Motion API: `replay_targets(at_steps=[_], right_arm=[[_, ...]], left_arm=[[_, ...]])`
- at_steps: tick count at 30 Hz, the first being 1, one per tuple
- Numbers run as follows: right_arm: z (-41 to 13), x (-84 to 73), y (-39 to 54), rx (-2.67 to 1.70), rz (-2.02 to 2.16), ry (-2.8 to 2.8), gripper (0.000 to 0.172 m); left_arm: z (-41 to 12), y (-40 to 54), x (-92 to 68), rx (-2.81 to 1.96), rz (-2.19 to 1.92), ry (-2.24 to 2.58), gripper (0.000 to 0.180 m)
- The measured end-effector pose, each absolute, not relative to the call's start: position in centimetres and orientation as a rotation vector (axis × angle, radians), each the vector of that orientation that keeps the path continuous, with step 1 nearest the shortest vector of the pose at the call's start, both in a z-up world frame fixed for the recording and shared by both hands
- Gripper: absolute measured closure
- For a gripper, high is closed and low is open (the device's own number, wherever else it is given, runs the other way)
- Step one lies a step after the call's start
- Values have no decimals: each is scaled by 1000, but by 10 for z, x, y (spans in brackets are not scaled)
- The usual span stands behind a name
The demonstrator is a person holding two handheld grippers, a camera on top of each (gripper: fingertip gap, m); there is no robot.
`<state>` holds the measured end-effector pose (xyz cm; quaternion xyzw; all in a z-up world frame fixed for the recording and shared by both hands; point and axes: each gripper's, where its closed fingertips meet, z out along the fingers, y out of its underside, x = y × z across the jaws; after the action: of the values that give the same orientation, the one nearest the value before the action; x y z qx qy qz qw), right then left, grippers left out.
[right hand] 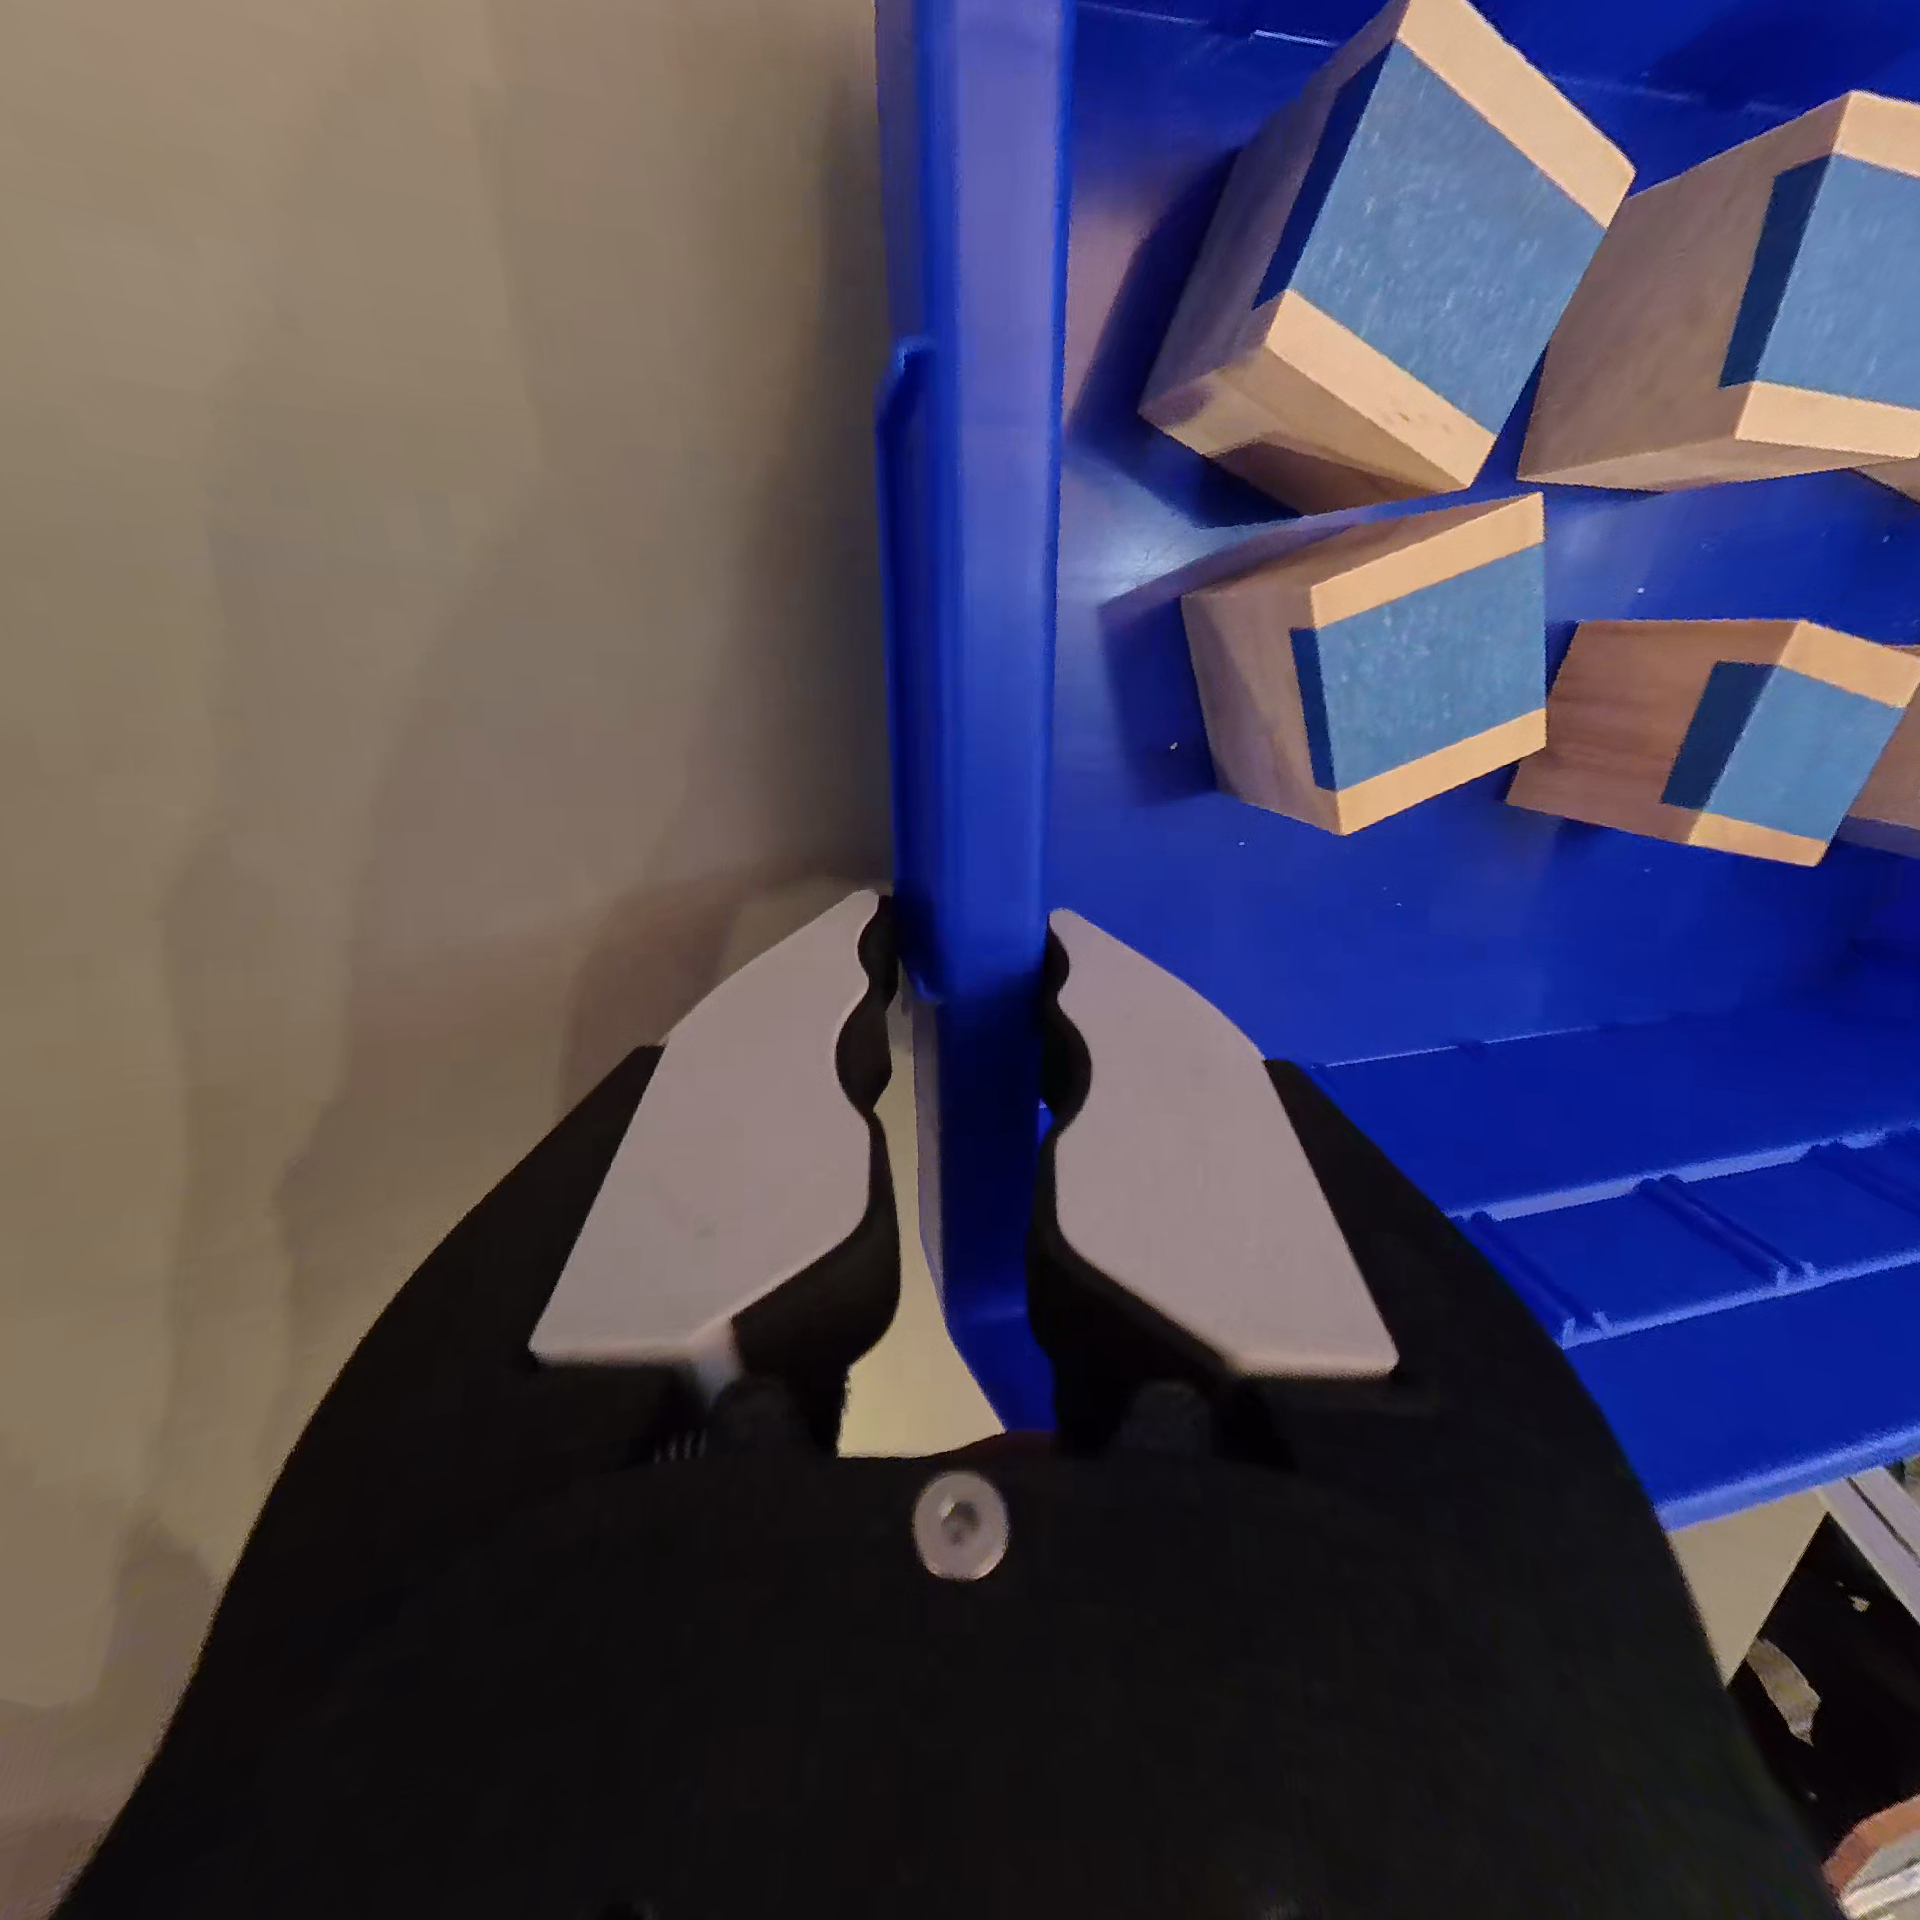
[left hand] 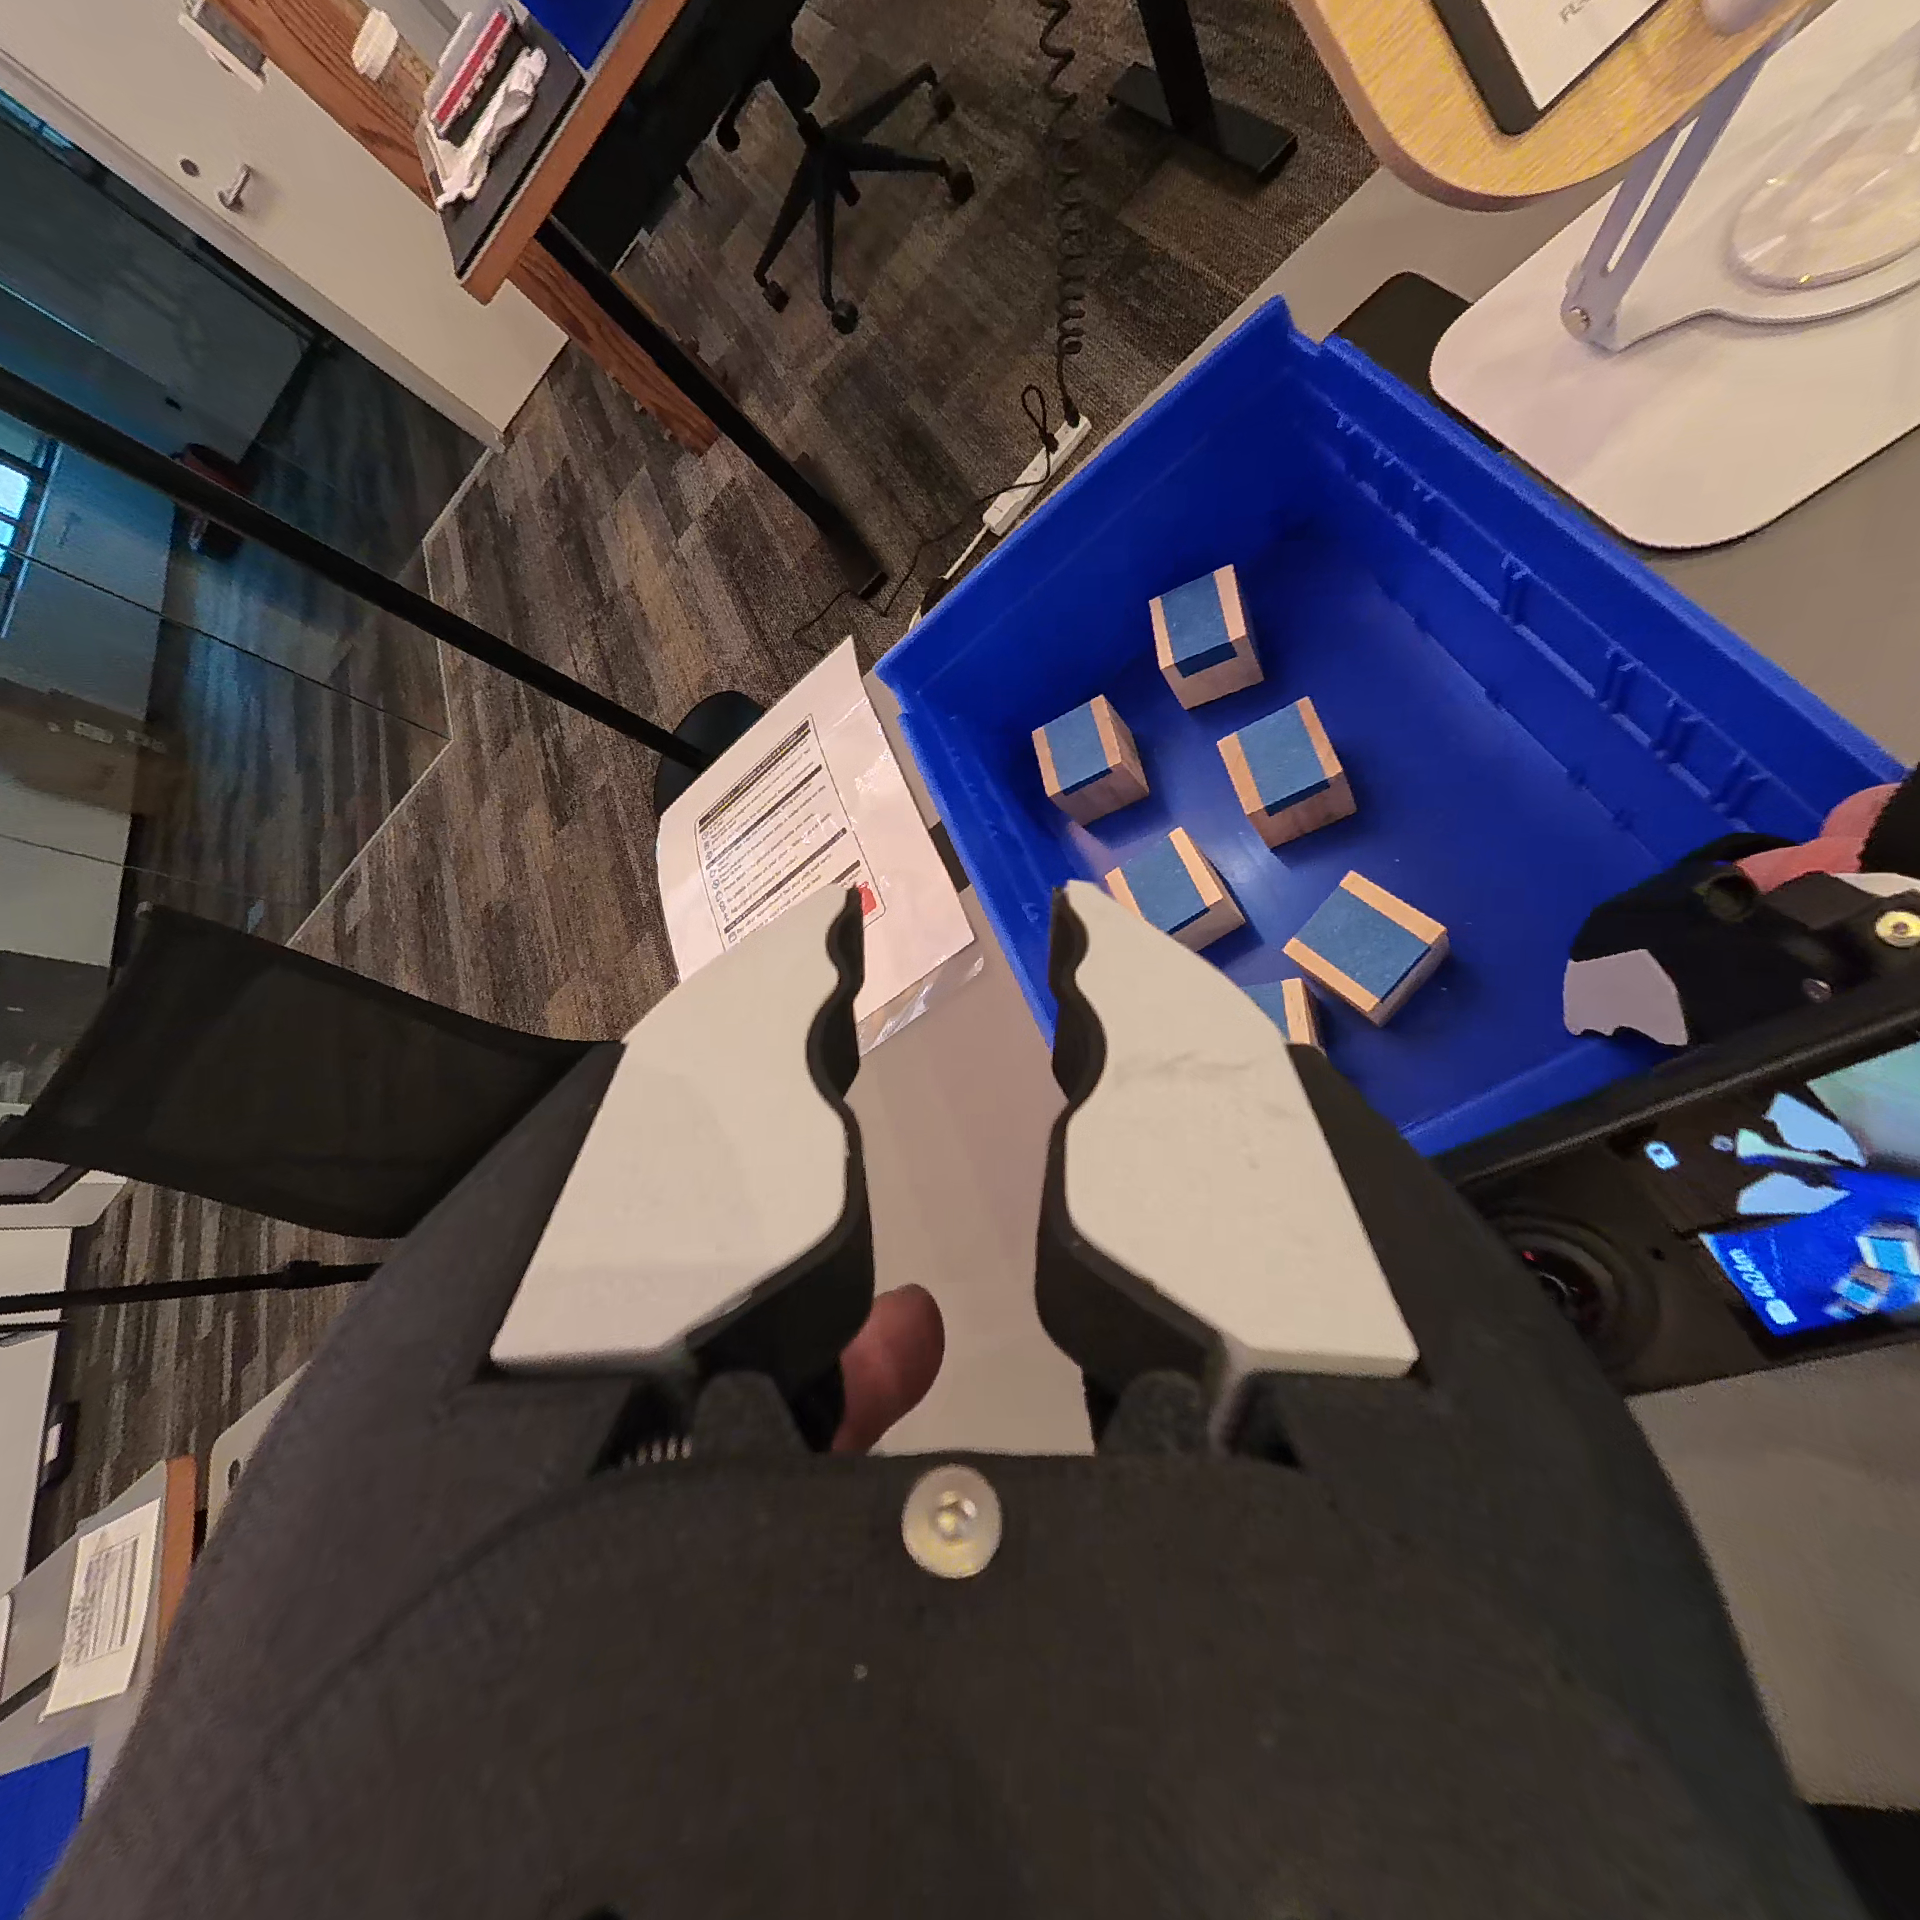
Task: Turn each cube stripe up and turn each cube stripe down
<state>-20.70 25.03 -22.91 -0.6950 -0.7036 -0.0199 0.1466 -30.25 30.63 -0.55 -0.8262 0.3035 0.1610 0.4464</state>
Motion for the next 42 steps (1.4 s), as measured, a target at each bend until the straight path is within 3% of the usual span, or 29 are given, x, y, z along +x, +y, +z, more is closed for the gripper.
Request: replay_targets(at_steps=[1,5,8,18,27,33,42], right_arm=[[-229,-207,251,-2000,-55,-2027,147],[-219,-210,242,-1940,45,-2053,123],[-187,-199,230,-1793,77,-2074,117],[-54,-94,268,-1486,134,-1696,125],[20,-5,300,-1412,204,-1409,129],[58,14,304,-1314,201,-1245,130],[99,33,308,-1110,180,-1040,153]], left_arm=[[-6,307,-302,-2047,400,754,147],[-6,309,-299,-2039,408,758,146],[-2,311,-298,-2019,405,744,144],[44,324,-272,-1733,424,637,138],[62,324,-246,-1606,346,583,129],[85,317,-236,-1480,308,497,114],[107,306,-248,-1323,183,370,111]])
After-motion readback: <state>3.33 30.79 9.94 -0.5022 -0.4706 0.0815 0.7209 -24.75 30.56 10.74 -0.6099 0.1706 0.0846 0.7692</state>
